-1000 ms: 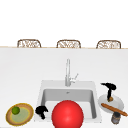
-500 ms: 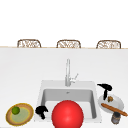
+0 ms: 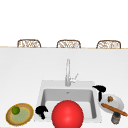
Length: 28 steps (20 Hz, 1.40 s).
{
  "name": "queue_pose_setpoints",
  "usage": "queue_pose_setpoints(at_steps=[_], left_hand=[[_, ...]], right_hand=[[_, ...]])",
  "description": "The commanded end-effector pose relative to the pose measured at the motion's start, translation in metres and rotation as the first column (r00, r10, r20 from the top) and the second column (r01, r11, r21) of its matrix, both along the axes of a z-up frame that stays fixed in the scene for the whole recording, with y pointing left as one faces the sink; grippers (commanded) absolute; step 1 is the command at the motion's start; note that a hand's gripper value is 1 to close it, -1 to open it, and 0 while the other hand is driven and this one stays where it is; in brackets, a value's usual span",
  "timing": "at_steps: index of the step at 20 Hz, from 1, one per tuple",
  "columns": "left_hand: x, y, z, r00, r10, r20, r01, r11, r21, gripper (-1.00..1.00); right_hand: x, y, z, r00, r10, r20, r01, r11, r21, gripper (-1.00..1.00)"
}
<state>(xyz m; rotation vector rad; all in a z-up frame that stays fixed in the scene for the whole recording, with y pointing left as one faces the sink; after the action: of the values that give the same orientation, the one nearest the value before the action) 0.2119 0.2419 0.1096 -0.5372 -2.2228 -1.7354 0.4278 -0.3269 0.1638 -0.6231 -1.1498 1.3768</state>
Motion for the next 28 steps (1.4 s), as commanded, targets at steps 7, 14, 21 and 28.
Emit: queue_pose_setpoints(at_steps=[7,14,21,28], left_hand=[[0.000,0.000,0.000,1.0000,0.000,0.000,0.000,1.0000,0.000,0.00],[0.000,0.000,0.000,1.0000,0.000,0.000,0.000,1.0000,0.000,0.00],[0.000,0.000,0.000,1.0000,0.000,0.000,0.000,1.0000,0.000,0.00],[0.000,0.000,0.000,1.0000,0.000,0.000,0.000,1.0000,0.000,0.00]], right_hand=[[-0.001,0.033,-0.001,0.998,0.000,0.060,0.013,0.979,-0.202,-1.00],[-0.003,0.061,-0.006,0.997,0.007,0.083,0.020,0.947,-0.321,-1.00],[-0.018,0.095,-0.026,0.994,0.030,0.109,0.019,0.906,-0.422,-1.00],[-0.039,0.136,-0.038,0.997,0.029,0.071,0.008,0.883,-0.470,-1.00]])
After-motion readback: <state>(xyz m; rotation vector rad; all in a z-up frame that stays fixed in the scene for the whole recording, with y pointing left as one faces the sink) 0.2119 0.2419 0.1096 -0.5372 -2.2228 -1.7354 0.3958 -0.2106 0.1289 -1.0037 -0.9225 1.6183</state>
